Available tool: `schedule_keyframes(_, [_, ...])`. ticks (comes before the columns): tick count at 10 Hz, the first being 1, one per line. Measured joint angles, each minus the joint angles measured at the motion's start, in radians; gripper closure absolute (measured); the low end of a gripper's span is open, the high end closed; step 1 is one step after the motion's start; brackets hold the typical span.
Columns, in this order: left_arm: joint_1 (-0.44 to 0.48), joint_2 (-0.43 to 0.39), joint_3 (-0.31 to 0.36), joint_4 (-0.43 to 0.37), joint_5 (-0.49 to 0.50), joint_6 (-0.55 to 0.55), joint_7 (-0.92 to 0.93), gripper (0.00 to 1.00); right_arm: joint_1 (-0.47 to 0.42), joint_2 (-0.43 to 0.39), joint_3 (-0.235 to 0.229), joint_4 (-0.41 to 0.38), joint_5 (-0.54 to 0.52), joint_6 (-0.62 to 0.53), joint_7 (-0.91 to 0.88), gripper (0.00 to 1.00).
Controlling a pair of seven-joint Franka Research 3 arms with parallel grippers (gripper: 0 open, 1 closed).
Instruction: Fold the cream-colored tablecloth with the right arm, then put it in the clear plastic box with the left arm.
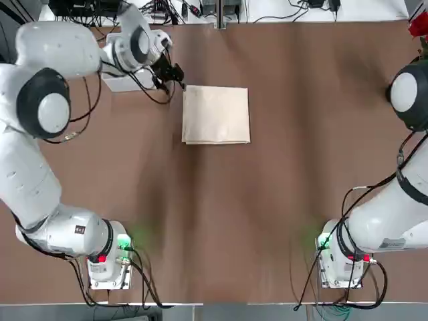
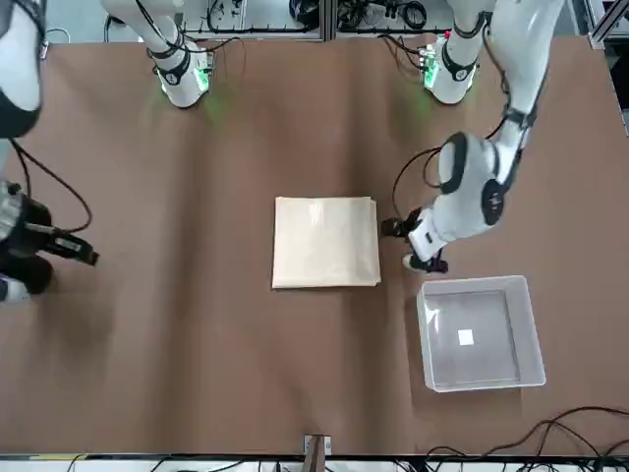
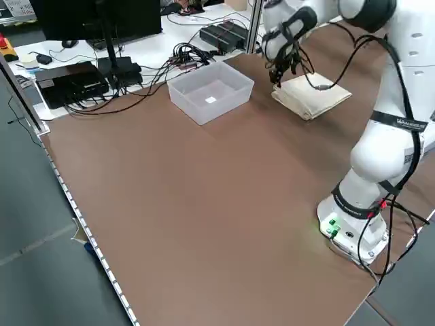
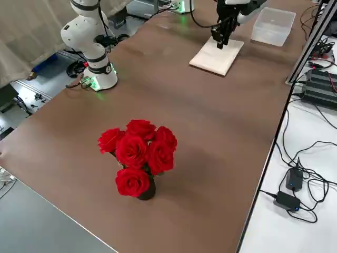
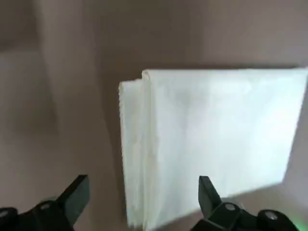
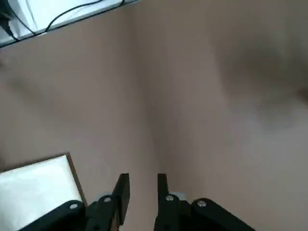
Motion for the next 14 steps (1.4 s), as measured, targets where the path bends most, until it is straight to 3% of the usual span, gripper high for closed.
schedule_keyframes(2, [0.0,0.091,-0.01,0.003,0.0,0.099,0.002,0.0,-0.054,-0.049,0.0,-0.004,-0.006,-0.023,-0.108,0.6])
schedule_keyframes(6, [-0.002,0.147,-0.03,0.03,0.0,0.196,0.005,0.0,-0.079,-0.141,0.004,-0.092,-0.025,-0.036,-0.177,0.41])
schedule_keyframes(9, [-0.037,0.206,-0.043,0.045,0.0,0.28,0.005,0.0,-0.086,-0.2,0.003,-0.156,-0.051,-0.035,-0.217,0.01])
schedule_keyframes(14, [-0.049,0.226,-0.042,0.045,0.0,0.308,0.005,0.0,-0.118,-0.241,0.004,-0.223,-0.052,-0.03,-0.32,0.0])
